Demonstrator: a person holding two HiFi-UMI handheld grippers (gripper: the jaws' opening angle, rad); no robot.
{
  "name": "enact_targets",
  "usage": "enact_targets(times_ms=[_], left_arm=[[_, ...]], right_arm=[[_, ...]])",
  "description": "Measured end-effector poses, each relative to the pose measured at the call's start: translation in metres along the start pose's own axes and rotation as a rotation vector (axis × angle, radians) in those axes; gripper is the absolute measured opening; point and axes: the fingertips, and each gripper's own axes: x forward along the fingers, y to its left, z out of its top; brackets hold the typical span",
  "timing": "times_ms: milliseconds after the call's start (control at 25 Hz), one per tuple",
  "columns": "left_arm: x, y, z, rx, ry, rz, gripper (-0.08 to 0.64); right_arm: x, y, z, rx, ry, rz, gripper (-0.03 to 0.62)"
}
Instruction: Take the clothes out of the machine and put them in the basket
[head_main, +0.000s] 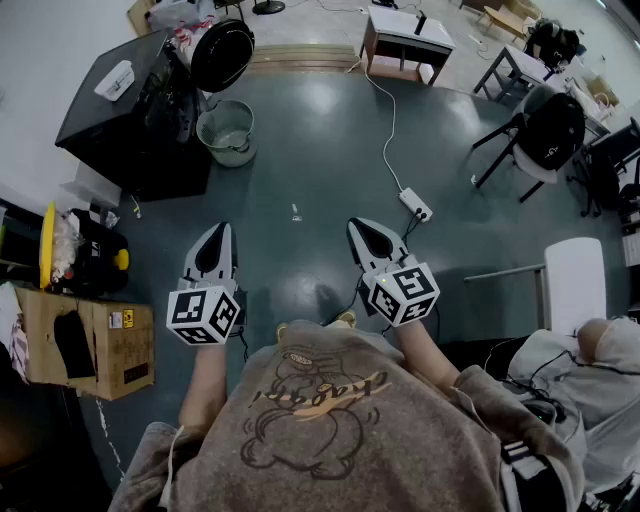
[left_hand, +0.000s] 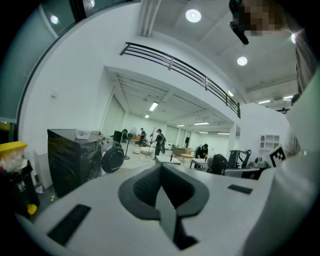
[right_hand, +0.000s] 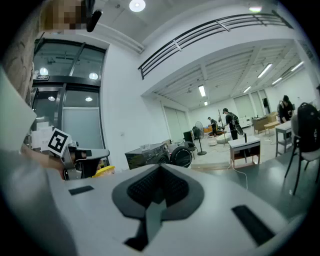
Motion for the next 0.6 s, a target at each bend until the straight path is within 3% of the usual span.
enact_targets(times_ms=[600], left_arm=[[0.013,0.017,-0.023,0.024,0.038,-0.105,0.005]], right_arm=[[0.002,0.017,-0.013,0.002,-0.019,-0.103,-0.003]])
